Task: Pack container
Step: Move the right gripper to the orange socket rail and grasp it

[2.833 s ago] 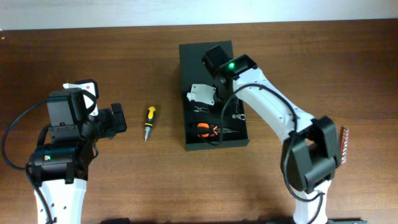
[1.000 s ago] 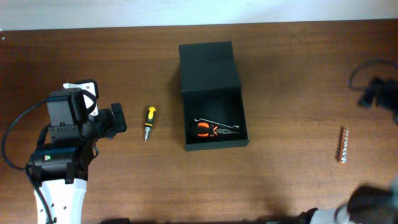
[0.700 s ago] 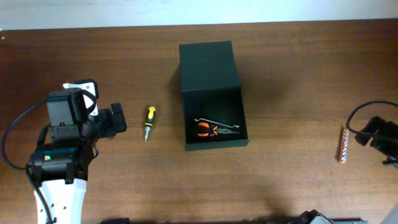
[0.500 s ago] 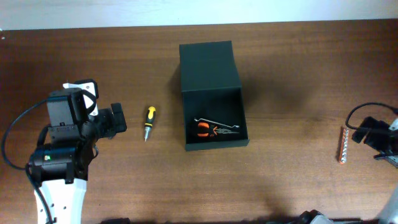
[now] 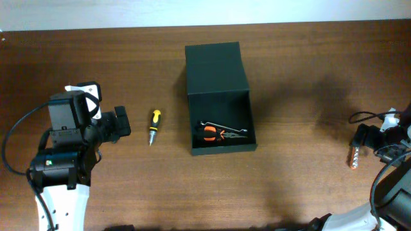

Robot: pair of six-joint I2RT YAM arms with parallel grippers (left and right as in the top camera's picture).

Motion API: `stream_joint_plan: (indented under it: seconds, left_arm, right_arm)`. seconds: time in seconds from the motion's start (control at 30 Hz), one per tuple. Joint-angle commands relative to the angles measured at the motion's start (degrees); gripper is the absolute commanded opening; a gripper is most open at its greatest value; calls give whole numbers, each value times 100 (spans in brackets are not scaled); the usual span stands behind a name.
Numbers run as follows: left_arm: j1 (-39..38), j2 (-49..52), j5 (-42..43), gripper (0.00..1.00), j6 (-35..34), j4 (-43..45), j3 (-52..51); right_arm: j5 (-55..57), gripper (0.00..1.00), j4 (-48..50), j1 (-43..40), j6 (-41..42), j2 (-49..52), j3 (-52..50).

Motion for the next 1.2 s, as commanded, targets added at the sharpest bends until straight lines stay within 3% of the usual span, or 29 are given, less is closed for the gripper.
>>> stream_joint_plan:
  seconds: [0.0,0.17,0.67,1.03,1.17]
  left_arm:
    - [24,-24,63,99,109,17,72]
    - [24,-24,61,99,109,20,72]
    - [24,-24,59,99,109,216,72]
    - [24,-24,44,99,109,214,72]
    - [24,-24,44,99,109,214,72]
  right_arm:
    - [291,99,195,114,-313,7,-20]
    - [-125,98,614,190,-1049,17,-109]
    - [-210,92,723,190,-1082,372,-142]
    - [-208,91,1322,190,-1082,372,-1032]
    - [-208,82,1366,190,-1080,372,-1032]
